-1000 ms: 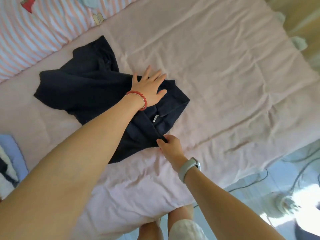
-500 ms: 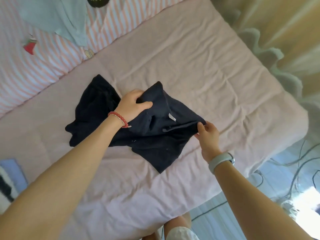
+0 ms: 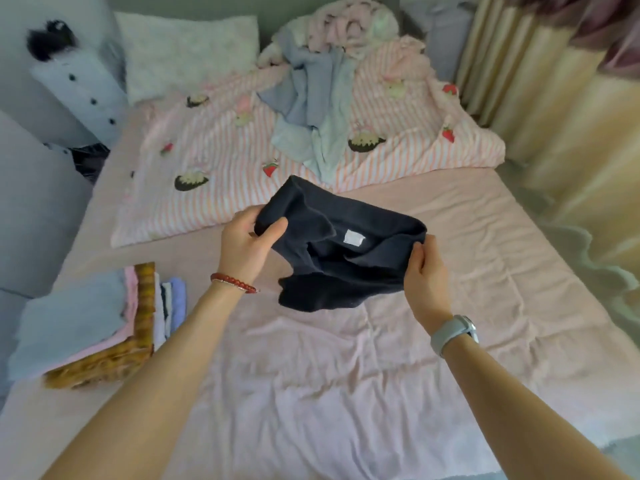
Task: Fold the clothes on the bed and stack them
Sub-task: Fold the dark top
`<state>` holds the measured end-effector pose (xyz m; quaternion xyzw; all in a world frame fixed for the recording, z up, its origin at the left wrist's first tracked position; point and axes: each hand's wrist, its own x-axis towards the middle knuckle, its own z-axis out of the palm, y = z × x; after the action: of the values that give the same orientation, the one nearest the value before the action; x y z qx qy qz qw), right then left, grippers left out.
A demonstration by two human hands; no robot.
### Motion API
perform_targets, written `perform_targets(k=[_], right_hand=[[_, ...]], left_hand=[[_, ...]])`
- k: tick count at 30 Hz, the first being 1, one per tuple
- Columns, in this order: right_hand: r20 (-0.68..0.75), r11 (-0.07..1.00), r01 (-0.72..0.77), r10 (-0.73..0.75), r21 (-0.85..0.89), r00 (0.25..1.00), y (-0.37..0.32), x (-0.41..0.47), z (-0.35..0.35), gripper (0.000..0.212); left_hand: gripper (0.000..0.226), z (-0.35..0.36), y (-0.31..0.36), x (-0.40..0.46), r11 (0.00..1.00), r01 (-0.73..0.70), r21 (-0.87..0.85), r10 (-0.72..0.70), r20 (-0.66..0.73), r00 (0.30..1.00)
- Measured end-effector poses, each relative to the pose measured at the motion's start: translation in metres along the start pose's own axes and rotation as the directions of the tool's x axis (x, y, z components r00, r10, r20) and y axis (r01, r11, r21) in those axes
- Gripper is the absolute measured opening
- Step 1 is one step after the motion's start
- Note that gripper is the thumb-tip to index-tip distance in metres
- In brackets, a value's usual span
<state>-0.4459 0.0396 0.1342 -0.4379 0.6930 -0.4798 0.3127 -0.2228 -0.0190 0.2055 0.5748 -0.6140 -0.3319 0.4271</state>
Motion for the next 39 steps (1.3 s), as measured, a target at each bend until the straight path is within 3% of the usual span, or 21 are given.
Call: perform_targets(k=[2, 6, 10, 14, 18, 22, 28, 31, 33, 36, 39], right_hand=[[-0.028, 0.986, 0.163, -0.164, -0.042, 0.986, -0.04, -0.019, -0.01, 0.017], [-0.115, 0.884, 0.444, -0.462, -0.147, 0.88, -0.112, -0.069, -0.043, 0.027], [-0.203, 0.768, 0.582, -0.636, -0.268, 0.745, -0.159, -0.114, -0.083, 0.032], [-0.247, 0.602, 0.699, -0.798, -0.385, 0.55, -0.18, -0.136, -0.11, 0.029], [-0.249, 0.505, 0.743, -0.863, -0.439, 0.439, -0.172, -0.142, -0.125, 0.036], [-0.176, 0.528, 0.755, -0.847, -0.387, 0.502, -0.14, -0.128, -0.12, 0.04], [0.065, 0.602, 0.675, -0.724, -0.426, 0.687, -0.093, -0.061, -0.075, 0.03], [0.189, 0.696, 0.532, -0.51, -0.482, 0.839, -0.07, 0.011, -0.026, 0.032], [0.301, 0.698, 0.428, -0.306, -0.575, 0.903, -0.049, 0.065, 0.012, 0.04], [0.405, 0.7, 0.328, -0.06, -0.634, 0.912, -0.009, 0.109, 0.052, 0.05], [0.453, 0.727, 0.225, 0.131, -0.649, 0.882, 0.056, 0.106, 0.068, 0.045]], left_hand=[[0.052, -0.033, 0.024, -0.026, 0.984, -0.156, 0.083, 0.163, -0.079, 0.984], [0.05, -0.087, 0.066, -0.087, 0.921, -0.338, 0.196, 0.375, -0.2, 0.905], [0.029, -0.122, 0.102, -0.138, 0.937, -0.341, 0.074, 0.348, -0.25, 0.903], [0.039, -0.141, 0.125, -0.173, 0.928, -0.363, 0.081, 0.371, -0.243, 0.896], [0.047, -0.146, 0.12, -0.193, 0.939, -0.335, 0.079, 0.344, -0.178, 0.922], [0.044, -0.132, 0.088, -0.191, 0.974, -0.218, 0.068, 0.224, -0.112, 0.968], [0.042, -0.082, 0.027, -0.124, 0.985, 0.031, 0.17, -0.036, 0.022, 0.999], [0.032, -0.053, -0.015, -0.056, 0.937, 0.152, 0.314, -0.134, -0.079, 0.988], [0.031, -0.03, -0.051, -0.003, 0.862, 0.29, 0.417, -0.237, -0.175, 0.956], [0.043, 0.007, -0.105, 0.038, 0.754, 0.475, 0.454, -0.4, -0.256, 0.88], [0.035, 0.048, -0.154, 0.028, 0.79, 0.438, 0.429, -0.426, -0.13, 0.895]])
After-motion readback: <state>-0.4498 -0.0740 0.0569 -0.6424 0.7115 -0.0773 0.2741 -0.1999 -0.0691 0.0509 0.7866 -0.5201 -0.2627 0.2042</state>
